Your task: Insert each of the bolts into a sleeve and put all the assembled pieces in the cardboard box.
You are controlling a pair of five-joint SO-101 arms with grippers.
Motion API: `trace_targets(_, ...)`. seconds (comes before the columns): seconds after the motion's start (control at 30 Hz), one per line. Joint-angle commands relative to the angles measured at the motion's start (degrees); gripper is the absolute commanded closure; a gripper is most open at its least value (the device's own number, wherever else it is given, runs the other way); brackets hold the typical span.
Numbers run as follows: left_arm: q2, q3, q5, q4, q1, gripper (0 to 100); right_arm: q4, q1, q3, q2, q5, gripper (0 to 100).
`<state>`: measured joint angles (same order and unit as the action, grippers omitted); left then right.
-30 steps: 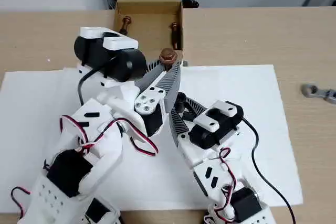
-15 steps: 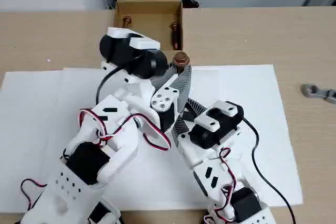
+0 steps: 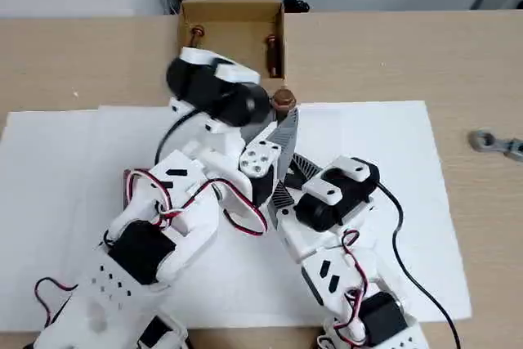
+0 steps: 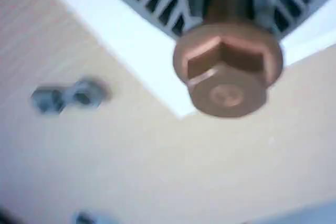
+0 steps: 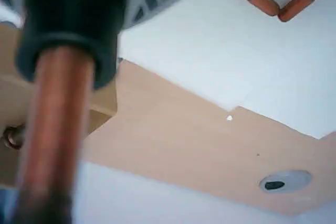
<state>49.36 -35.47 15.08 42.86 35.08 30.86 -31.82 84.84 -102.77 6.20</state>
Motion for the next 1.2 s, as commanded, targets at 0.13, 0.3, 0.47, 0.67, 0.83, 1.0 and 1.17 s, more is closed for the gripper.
trace_targets(0.13,0.0,-0.3,-1.5,-0.2,-0.4,99,-0.8,-0.4,-0.6,-0.5,0.6,99.6)
trace_targets(0.3,0.3,-2.5,-1.5,-0.1,-0.4,99,-0.8,-0.3,-0.7,-0.5,0.6,99.6)
trace_targets(0.47,0.4,-4.0,-1.5,2.5,-0.3,99,-0.9,-0.3,-0.7,-0.5,0.5,99.6)
trace_targets(0.67,0.4,-2.1,-3.5,8.0,-0.4,95,-1.0,-0.3,-0.8,-0.5,0.4,99.6)
trace_targets(0.83,-0.2,4.1,1.3,15.3,-5.6,83,-0.2,-0.3,-1.0,-0.3,0.4,99.6)
trace_targets(1.0,-0.2,5.9,3.7,22.8,-6.6,80,3.0,-0.3,-4.1,-0.2,0.7,99.6)
trace_targets(1.17,0.4,6.5,3.8,24.6,-6.6,80,3.6,-0.2,-5.5,0.0,0.7,99.6)
